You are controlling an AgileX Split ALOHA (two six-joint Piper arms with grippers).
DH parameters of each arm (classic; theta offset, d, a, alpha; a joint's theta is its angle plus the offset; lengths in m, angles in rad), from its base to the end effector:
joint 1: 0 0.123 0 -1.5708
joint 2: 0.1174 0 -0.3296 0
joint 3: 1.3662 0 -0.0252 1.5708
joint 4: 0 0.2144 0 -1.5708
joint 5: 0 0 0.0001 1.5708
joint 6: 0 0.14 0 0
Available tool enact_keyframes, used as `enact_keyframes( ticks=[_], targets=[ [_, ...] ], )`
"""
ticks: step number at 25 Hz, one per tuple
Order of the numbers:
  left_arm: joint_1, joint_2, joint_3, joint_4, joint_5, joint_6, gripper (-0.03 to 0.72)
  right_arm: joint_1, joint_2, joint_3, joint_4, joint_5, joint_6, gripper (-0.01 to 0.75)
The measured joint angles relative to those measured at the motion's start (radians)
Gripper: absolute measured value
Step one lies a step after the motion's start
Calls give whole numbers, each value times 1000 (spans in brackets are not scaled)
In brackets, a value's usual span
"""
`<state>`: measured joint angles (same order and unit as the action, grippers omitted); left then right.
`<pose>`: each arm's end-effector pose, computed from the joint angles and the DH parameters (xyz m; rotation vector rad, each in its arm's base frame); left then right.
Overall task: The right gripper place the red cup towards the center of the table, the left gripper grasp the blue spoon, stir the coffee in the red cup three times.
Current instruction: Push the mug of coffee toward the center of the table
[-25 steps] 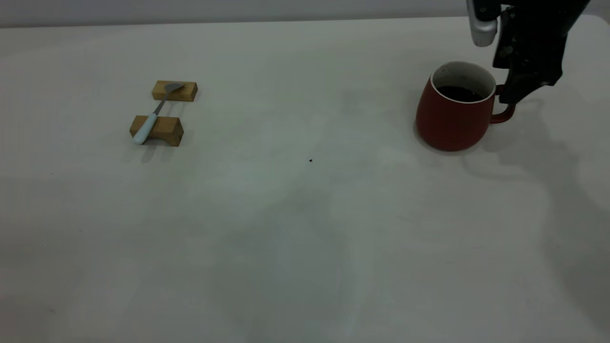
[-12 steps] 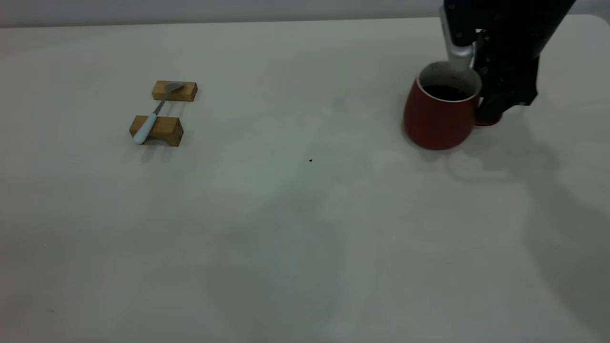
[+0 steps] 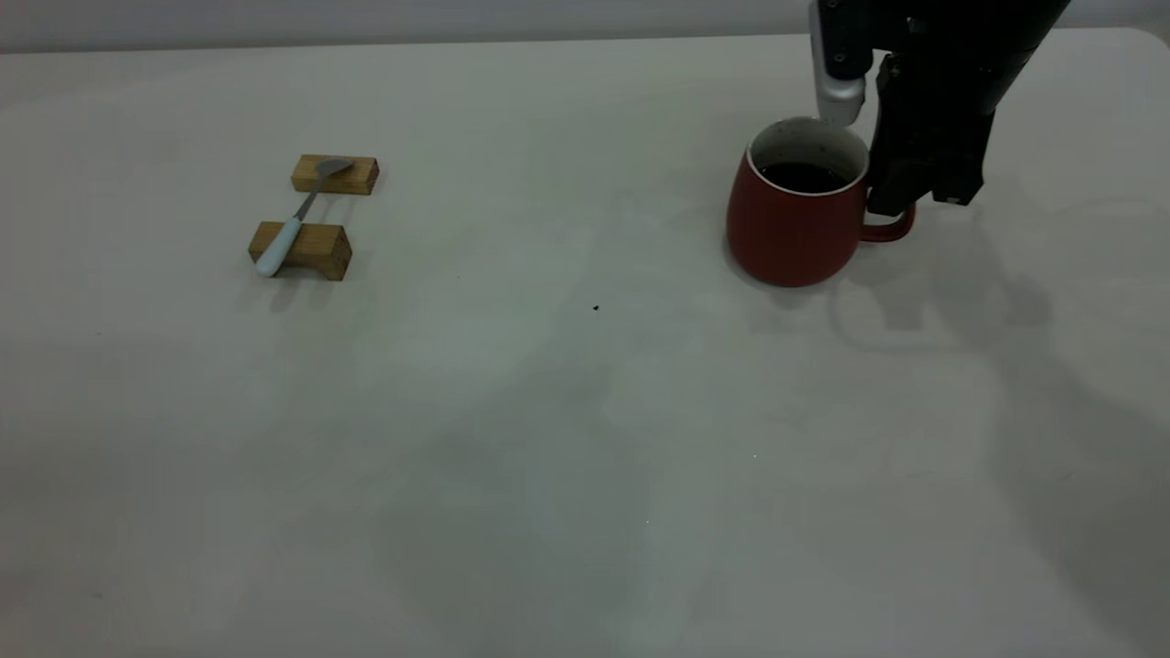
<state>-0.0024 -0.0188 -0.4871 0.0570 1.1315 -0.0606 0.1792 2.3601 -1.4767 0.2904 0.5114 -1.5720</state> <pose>-0.0443 0.0073 0.2245 -0.0666 2.1069 0.0312 0.4549 0.1024 0.0573 -1.9453 2.0546 -0.0479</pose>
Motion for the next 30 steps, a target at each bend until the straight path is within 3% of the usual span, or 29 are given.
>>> enact_keyframes(
  ticks=[8,22,30],
  targets=[
    [0,0,0,0,0,0,527,48,1,0,15,-3,14,249],
    [0,0,0,0,0,0,527,195,1,0,47,-50,107,248],
    [0,0,0,0,0,0,527,232,1,0,129,-93,123,247]
  ],
)
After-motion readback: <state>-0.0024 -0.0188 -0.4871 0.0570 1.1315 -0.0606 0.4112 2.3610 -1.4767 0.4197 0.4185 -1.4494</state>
